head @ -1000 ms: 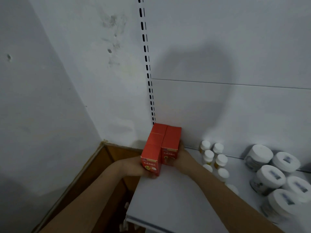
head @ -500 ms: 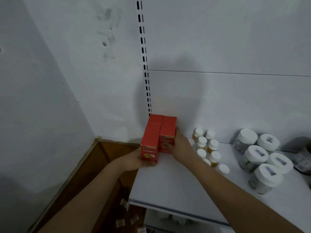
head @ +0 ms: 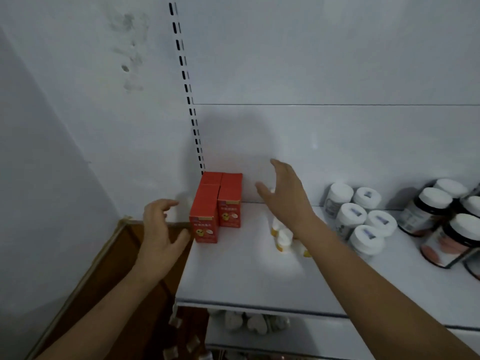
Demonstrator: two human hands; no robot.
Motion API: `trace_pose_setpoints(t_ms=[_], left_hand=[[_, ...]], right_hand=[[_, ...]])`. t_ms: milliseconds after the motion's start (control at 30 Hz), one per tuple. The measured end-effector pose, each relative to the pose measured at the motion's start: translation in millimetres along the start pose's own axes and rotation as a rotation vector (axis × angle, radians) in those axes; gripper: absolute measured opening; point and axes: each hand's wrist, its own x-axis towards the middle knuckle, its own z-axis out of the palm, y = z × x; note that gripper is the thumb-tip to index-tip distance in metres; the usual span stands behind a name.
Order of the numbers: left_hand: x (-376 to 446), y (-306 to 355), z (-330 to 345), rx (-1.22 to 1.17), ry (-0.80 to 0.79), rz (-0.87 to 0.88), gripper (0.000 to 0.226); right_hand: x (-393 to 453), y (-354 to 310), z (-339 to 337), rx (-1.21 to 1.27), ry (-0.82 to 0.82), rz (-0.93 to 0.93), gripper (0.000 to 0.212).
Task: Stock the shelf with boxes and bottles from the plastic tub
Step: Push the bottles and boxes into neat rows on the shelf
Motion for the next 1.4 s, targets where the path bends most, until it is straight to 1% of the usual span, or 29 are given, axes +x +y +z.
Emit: trace_pose_setpoints(t_ms=[33,67,133,233,300,367,433,567,633,700,800,867,967,1033,1100,1200,1300,1400], left_hand=[[-2,14,1,-0.007,0.084,0.065,0.050],[-2,27,5,-0.023,0.129,0.096,0.047],[2,57,18,-0.068,0.136,0.163,0.043],[5,99,52,-0.067,0.004,0.323,0.032],[5,115,80,-0.040,-0.090,0.345,0.036],[3,118,107,-0.022,-0.141,0.315,0.042],[1,114,127,-0.024,-0.186,0.243,0.052],[-15,110,148,-0.092,-0.295,0.015,0.077],[-22,98,158,-0.006,-0.366,-0.014,0.083],[-28,82,167,0.157,-0.415,0.025,0.090],[-30,72,174,0.236,-0.413,0.019,0.086],[-31,73,176,0.264,-0.402,0.040,0.082],[-31,68,178,0.308,-0.411,0.069,0.073],[-29,64,180,0.319,-0.425,0.062,0.069],[-26,63,180,0.314,-0.438,0.052,0.068],[-21,60,180,0.339,-0.453,0.073,0.069],[-15,58,181,0.363,-0.477,0.107,0.070],[-9,55,182,0.349,-0.480,0.141,0.074]], right_hand=[[1,2,-13,0.004,0.053,0.007,0.065],[2,5,-27,0.005,0.109,0.017,0.060],[2,11,-54,-0.006,0.213,0.008,0.052],[-3,26,-92,0.011,0.295,0.024,0.044],[-12,36,-109,0.031,0.309,0.047,0.043],[-29,45,-113,0.050,0.293,0.046,0.042],[-54,52,-104,0.081,0.231,0.063,0.043],[-116,64,-63,0.158,0.013,0.157,0.052],[-132,73,-41,0.165,-0.030,0.180,0.057],[-137,89,-22,0.090,-0.025,0.155,0.062],[-137,106,-9,0.024,-0.108,0.191,0.075],[-134,111,-6,0.022,-0.152,0.189,0.078],[-126,120,0,-0.050,-0.154,0.132,0.068],[-120,124,6,-0.175,-0.137,0.082,0.060],[-118,124,10,-0.297,-0.131,0.081,0.056],[-122,122,11,-0.388,-0.121,0.064,0.054],[-122,125,13,-0.412,-0.100,0.056,0.057],[-115,128,16,-0.366,-0.099,0.116,0.071]])
